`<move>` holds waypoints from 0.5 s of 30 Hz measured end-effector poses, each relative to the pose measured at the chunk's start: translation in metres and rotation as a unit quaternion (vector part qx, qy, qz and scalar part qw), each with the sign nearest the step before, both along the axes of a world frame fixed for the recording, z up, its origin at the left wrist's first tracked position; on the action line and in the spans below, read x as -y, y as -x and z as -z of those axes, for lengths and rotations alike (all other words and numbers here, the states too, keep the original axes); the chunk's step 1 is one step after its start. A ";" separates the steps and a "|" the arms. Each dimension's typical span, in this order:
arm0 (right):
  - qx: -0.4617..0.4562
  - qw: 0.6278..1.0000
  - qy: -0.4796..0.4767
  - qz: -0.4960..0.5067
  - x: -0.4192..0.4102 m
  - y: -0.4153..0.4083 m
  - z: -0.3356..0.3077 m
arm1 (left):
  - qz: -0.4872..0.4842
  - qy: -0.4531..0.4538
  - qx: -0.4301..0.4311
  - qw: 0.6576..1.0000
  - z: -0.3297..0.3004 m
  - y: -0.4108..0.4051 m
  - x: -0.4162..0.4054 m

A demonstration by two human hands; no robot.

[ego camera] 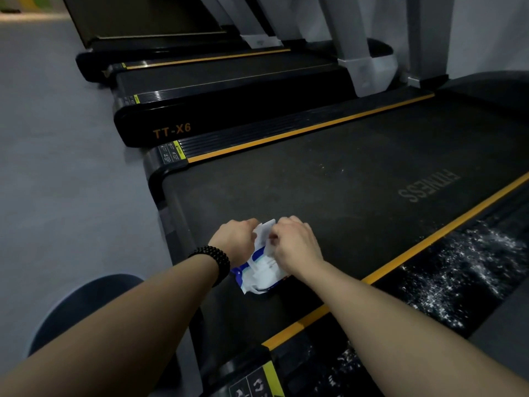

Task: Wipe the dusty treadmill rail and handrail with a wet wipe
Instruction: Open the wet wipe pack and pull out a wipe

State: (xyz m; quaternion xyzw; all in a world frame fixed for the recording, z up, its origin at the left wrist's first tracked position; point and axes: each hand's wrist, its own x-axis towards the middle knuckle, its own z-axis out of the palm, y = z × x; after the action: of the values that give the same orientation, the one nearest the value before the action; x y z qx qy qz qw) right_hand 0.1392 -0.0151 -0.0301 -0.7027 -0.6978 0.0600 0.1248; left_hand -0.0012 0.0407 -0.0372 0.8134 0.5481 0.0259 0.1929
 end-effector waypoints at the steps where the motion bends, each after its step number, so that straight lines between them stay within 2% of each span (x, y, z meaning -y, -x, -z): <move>1: -0.033 0.999 -0.013 0.018 -0.001 -0.003 0.000 | -0.004 -0.001 -0.001 1.000 0.000 -0.001 0.001; 4: -0.162 0.983 -0.028 0.081 -0.002 -0.012 -0.003 | -0.002 0.001 -0.014 1.000 0.001 -0.002 0.003; 8: -0.353 0.924 -0.092 0.112 -0.005 -0.021 -0.029 | 0.004 0.009 -0.027 1.000 0.003 -0.002 0.003; 12: -0.437 0.857 -0.235 0.138 -0.024 -0.033 -0.089 | 0.001 0.018 -0.016 1.000 0.007 -0.002 0.000; 15: -0.447 0.849 -0.245 0.140 -0.028 -0.042 -0.110 | -0.002 0.031 -0.009 0.999 0.006 -0.002 0.000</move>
State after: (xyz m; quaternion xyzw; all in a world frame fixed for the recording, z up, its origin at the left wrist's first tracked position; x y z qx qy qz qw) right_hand 0.1813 0.0127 0.0804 -0.6365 -0.4532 0.1765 0.5986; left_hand 0.0004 0.0410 -0.0435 0.8061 0.5519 0.0019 0.2134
